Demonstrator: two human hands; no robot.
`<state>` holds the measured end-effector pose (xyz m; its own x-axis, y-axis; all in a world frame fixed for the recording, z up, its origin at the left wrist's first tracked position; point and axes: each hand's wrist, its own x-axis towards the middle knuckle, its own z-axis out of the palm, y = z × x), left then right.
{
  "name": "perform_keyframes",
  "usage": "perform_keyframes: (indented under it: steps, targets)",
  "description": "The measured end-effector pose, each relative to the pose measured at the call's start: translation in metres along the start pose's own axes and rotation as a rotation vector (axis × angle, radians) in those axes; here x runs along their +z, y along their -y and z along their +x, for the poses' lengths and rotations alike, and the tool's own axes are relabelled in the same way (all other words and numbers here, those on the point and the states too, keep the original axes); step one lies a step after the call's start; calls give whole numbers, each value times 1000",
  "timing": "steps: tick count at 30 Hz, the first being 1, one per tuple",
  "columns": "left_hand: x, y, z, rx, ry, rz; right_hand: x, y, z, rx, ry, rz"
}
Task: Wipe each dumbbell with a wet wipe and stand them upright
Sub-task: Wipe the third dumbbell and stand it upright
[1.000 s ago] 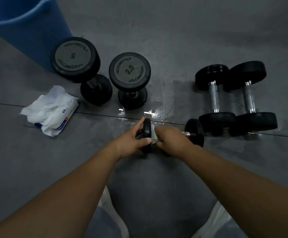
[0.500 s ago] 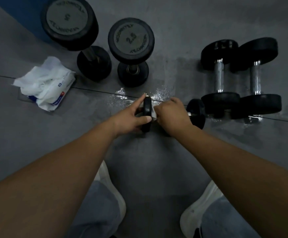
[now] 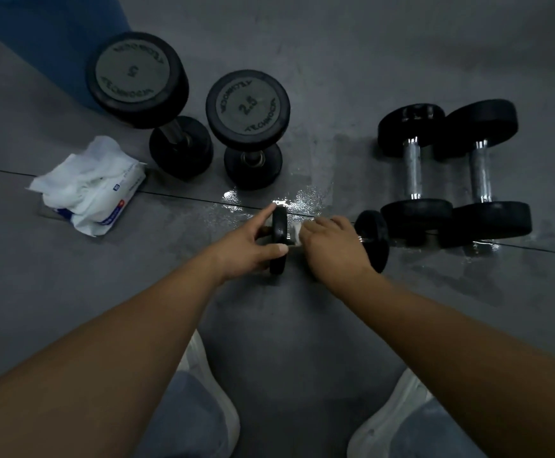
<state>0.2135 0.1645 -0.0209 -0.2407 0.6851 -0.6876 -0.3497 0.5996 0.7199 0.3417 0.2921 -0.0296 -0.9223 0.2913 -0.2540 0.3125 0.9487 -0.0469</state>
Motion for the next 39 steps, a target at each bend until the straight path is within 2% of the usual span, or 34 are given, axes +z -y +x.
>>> perform_keyframes:
  steps: [3, 5, 6, 10, 13, 17, 20, 23, 28, 31, 34, 36, 39]
  targets:
    - [0, 0, -1, 24, 17, 31, -2, 17, -3, -86, -23, 43]
    - [0, 4, -1, 33, 17, 19, -13, 1, -9, -154, -54, -47]
    - [-2, 4, 0, 34, 16, 13, -21, -14, -10, -127, -27, -108]
    - [-4, 2, 4, 39, 18, 4, -47, -50, -4, 53, 265, -395]
    - [-3, 5, 4, 35, 37, -7, -43, -33, -11, 29, 365, -366]
    - [-3, 6, 4, 49, 27, 6, -51, -34, -10, 68, 233, -296]
    - [-3, 3, 5, 30, 30, -4, -46, -34, -11, 158, 249, -299]
    - [-4, 9, 4, 20, 50, 11, -37, -20, -17, 97, 285, -302]
    - [-4, 4, 5, 20, 15, 17, -42, -34, -9, 96, 199, -305]
    - [-1, 2, 5, 31, -8, 233, -37, -35, -13, 30, 262, -292]
    - [13, 10, 6, -2, -12, 372, -46, -42, -9, 10, 200, -251]
    - [25, 9, 6, -10, -83, 343, -45, -49, -10, 46, 158, -242]
    - [37, 7, 8, -42, -163, 173, -29, -51, -17, 8, 195, -195]
